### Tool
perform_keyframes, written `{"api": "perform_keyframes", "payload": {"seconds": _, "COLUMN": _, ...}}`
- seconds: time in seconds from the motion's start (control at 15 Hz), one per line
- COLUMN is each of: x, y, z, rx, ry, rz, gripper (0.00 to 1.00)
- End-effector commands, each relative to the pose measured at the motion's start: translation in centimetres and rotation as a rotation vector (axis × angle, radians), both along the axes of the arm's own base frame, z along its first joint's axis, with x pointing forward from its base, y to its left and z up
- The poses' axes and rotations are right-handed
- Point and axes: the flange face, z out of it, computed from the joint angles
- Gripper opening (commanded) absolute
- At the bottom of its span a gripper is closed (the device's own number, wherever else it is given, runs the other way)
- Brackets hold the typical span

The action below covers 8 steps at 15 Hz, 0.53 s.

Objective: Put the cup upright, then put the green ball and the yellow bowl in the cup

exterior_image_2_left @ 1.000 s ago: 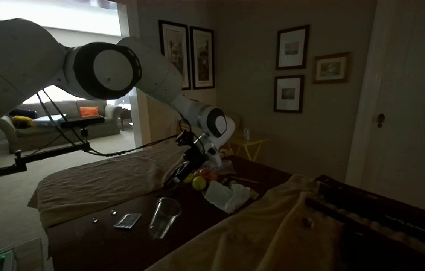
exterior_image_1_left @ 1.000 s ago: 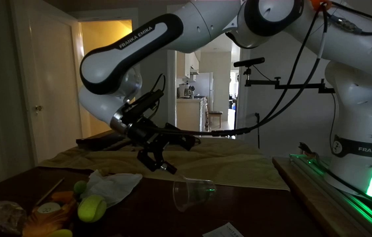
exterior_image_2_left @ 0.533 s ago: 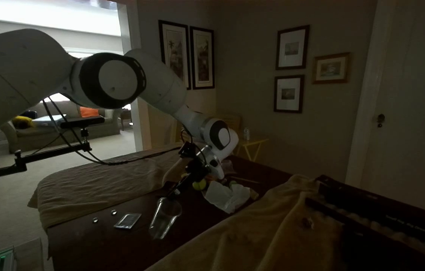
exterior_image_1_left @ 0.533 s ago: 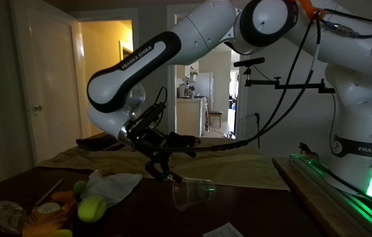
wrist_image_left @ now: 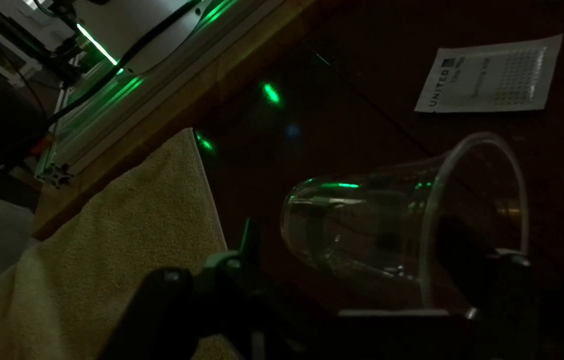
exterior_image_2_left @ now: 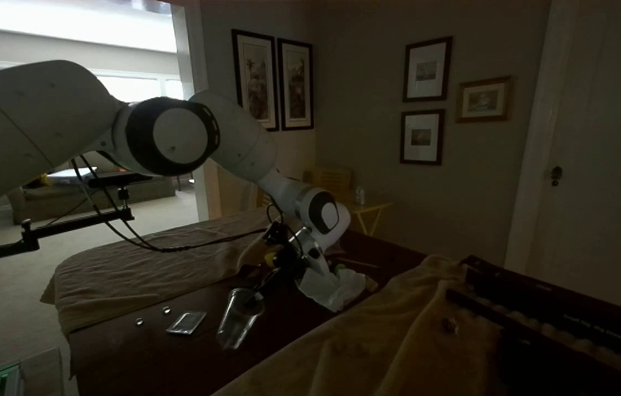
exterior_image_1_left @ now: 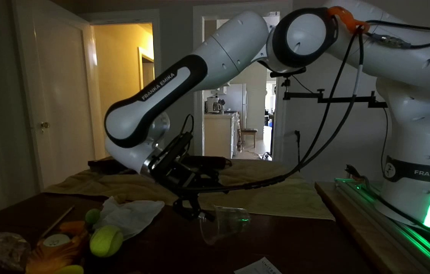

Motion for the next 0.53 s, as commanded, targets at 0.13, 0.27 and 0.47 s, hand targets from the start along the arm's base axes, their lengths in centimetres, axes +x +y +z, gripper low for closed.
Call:
{"api": "perform_keyframes", "payload": {"seconds": 0.13, "x": 0.78, "y": -0.57, "z": 0.3, "rx": -0.059, "ry": 0.0, "rz": -0.025, "gripper": 0.44}}
{"api": "perform_keyframes", "payload": {"seconds": 0.27, "x": 0.8, "y": -0.57, "z": 0.28, "rx": -0.065, "ry": 0.001, "rz": -0.026, "gripper": 0.3}}
{"api": "perform_keyframes", "payload": {"seconds": 0.47, "x": 0.81, "y": -0.44, "z": 0.26, "rx": -0.071, "ry": 0.001, "rz": -0.028, "gripper": 0.08}}
